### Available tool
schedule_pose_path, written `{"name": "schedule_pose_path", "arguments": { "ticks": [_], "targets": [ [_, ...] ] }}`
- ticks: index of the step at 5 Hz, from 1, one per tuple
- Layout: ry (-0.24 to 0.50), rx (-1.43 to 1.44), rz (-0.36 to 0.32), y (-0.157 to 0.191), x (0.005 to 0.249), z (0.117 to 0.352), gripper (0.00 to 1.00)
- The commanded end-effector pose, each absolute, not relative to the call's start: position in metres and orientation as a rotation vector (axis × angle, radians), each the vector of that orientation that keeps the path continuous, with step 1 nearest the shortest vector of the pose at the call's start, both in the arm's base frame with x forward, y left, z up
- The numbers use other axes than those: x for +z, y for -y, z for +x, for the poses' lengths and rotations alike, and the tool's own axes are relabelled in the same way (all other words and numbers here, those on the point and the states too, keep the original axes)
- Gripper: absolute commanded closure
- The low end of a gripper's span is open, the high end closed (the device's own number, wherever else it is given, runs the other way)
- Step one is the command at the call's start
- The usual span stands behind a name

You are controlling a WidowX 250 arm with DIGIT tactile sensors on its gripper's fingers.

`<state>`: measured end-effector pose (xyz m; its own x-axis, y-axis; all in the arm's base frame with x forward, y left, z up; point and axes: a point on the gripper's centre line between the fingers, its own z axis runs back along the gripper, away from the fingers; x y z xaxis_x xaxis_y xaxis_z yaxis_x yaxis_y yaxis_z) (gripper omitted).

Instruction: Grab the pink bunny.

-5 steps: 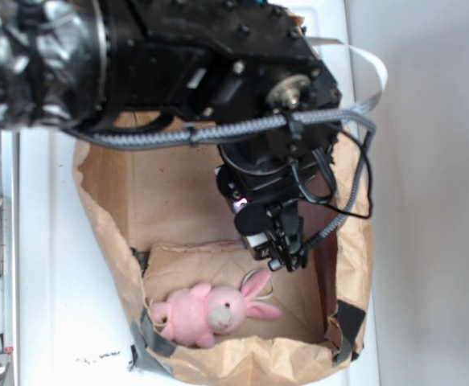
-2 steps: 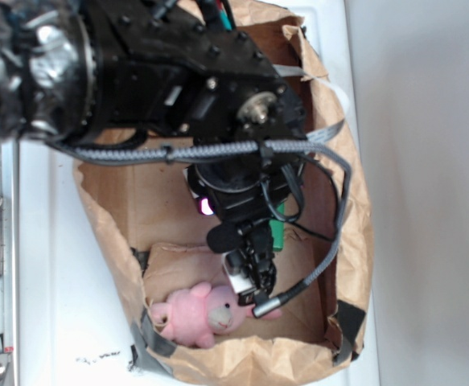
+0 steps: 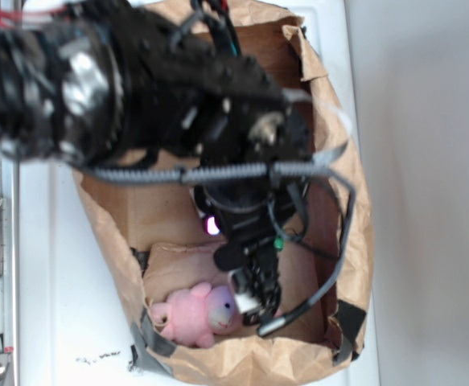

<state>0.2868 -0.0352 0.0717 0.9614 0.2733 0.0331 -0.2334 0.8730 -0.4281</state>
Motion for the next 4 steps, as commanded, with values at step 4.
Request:
{"name": "schedule_pose_path", "arguments": {
  "ticks": [4],
  "targets": [
    [0.156,0.133,-0.304,0.091,0.024,0.267,0.0]
  ]
}}
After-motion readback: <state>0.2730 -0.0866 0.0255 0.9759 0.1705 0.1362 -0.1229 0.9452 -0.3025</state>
